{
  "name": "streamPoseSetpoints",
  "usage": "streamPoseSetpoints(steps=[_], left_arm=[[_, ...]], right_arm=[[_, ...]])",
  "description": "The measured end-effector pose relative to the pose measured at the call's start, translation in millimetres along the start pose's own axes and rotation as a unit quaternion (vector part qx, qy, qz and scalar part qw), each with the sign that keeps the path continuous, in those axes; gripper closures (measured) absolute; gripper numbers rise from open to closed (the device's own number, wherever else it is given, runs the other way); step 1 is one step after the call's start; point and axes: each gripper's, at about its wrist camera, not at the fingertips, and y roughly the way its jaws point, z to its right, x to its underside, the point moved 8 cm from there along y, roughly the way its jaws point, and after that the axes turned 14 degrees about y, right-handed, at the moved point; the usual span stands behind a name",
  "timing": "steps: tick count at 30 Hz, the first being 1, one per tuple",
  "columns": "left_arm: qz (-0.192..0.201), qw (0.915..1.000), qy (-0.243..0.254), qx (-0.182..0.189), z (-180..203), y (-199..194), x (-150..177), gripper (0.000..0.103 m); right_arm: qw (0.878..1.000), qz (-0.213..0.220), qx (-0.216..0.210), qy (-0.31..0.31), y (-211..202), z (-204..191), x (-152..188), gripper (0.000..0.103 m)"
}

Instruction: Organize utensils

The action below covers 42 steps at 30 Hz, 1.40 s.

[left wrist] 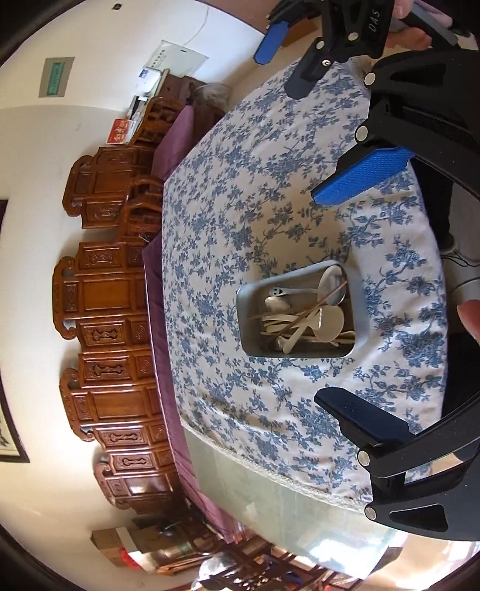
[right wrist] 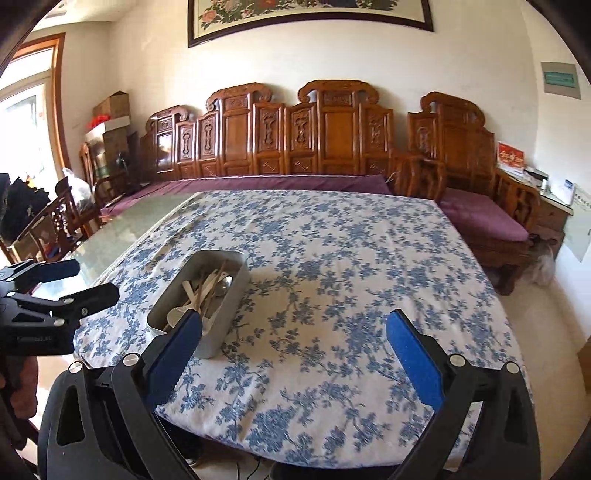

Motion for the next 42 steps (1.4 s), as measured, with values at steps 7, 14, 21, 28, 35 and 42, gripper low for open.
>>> streamPoseSetpoints(steps=[7,14,21,28,35,42], left_arm=[[0.016,0.9998,0.001,0.009,16,-28,0,0.008],[0.046,0.9989,-0.004,-0.005,19,-66,-10,0.008],[0.074,0.997,-0.014,-0.018,14,-103,-20,0.008],[0.096,0.9948,-0.022,-0.028,8,-129,-29,0.008],[0.127,0.9905,-0.024,-0.046,1,-158,-44,0.008],[0.157,0.9855,-0.022,-0.061,-2,-184,-55,0.008]], right_arm=[[1.0,0.019,0.006,0.01,-28,2,-3,0.003],[0.999,0.043,0.003,0.005,-60,-7,-11,0.003],[0.998,0.069,-0.007,0.006,-90,-15,-25,0.003],[0.995,0.095,-0.015,0.002,-115,-25,-41,0.003],[0.99,0.141,-0.015,-0.003,-150,-33,-63,0.003],[0.986,0.167,-0.017,0.002,-173,-34,-75,0.003]])
